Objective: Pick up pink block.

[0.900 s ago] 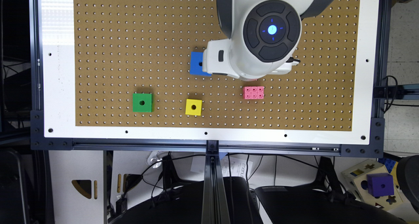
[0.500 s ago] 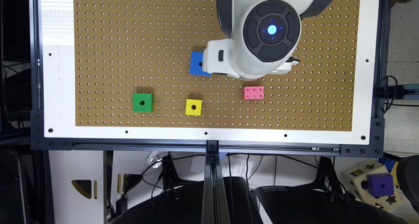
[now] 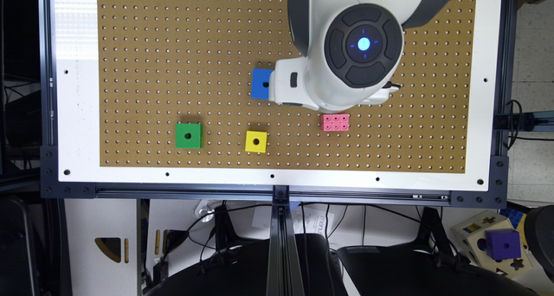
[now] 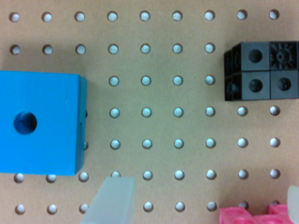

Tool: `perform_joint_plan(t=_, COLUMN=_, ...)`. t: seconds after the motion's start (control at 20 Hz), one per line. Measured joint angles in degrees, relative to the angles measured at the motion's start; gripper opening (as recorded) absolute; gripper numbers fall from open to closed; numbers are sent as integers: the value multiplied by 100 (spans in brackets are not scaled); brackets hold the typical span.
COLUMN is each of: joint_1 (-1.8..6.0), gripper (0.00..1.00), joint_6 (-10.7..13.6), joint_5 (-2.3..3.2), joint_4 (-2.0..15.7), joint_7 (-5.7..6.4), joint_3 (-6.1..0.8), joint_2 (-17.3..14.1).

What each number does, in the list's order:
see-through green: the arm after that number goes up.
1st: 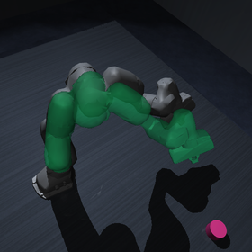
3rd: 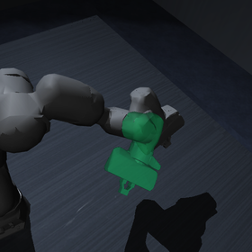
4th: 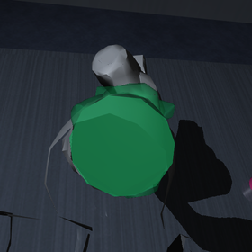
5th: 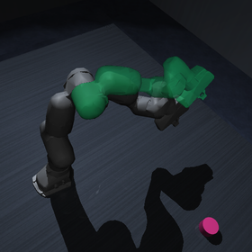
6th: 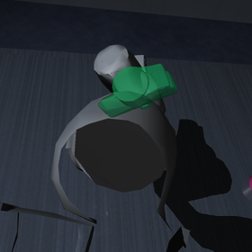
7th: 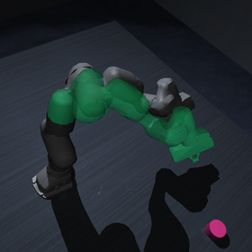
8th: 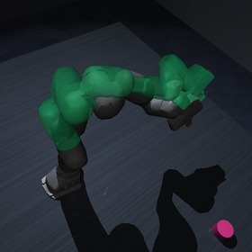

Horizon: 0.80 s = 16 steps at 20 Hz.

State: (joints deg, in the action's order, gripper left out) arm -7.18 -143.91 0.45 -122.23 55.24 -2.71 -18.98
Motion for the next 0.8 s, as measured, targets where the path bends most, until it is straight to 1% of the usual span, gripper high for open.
perform_joint_plan(t=0.15, joint_1=-1, gripper=100, joint_6=0, joint_5=0, joint_4=230, joint_7=2, joint_3=-42, joint_2=-212)
perform_joint_plan(t=0.3, joint_1=-6, gripper=100, joint_6=1, joint_5=0, joint_4=382, joint_7=15, joint_3=-106, joint_2=-351)
perform_joint_plan(t=0.45, joint_1=-10, gripper=100, joint_6=5, joint_5=0, joint_4=448, joint_7=35, joint_3=-183, joint_2=-401)
perform_joint_plan(t=0.65, joint_1=-15, gripper=100, joint_6=14, joint_5=0, joint_4=474, joint_7=94, joint_3=-291, joint_2=-408)
perform_joint_plan(t=0.7, joint_1=-23, gripper=100, joint_6=14, joint_5=0, joint_4=475, joint_7=113, joint_3=-313, joint_2=-408)
perform_joint_plan(t=0.8, joint_1=-34, gripper=100, joint_6=14, joint_5=0, joint_4=476, joint_7=123, joint_3=-333, joint_2=-408)
